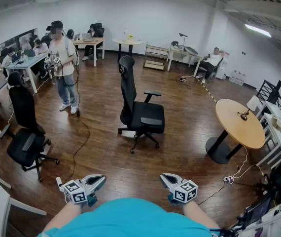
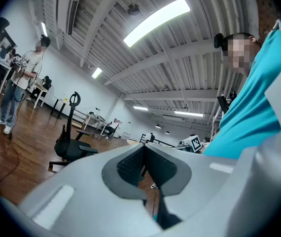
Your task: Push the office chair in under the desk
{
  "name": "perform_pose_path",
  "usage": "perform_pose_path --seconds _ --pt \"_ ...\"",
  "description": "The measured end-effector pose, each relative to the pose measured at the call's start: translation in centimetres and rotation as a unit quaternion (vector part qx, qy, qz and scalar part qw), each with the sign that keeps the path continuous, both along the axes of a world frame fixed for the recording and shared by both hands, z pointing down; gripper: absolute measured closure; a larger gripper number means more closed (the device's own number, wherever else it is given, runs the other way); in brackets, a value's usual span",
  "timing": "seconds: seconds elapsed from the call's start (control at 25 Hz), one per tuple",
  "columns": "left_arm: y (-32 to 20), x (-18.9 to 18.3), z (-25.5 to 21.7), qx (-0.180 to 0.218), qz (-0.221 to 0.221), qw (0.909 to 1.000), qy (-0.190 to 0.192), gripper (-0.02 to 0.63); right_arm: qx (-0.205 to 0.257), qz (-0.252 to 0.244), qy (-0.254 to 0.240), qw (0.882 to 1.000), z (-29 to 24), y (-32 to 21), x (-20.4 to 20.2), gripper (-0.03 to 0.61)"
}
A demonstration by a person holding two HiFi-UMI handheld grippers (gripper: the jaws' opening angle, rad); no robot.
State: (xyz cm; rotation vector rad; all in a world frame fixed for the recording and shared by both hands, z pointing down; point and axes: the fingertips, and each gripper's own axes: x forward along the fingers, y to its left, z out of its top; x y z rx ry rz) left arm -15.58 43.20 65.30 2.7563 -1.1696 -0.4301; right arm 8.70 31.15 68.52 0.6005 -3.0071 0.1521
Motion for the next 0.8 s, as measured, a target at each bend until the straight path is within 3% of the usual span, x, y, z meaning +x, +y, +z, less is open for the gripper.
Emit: perform_pose_path --seconds 0.28,0.56,0.8 --pt "-1.1 4.2 0.3 -0.01 -0.003 0.9999 0.003 0.59 0.004 -0.007 0.001 1.0 0.0 -1.2 3.6 0.578" --pt "-3.3 5.4 1.9 -0.021 0.001 0.9998 -0.006 0.591 -0.005 -0.009 0.001 1.0 1.2 -3.9 4.1 0.578" --pt "-7.1 1.5 2.7 -0.035 0.0 0.9994 0.006 0.59 -0.014 -0.007 0.007 1.0 2.0 -7.7 0.5 0.578"
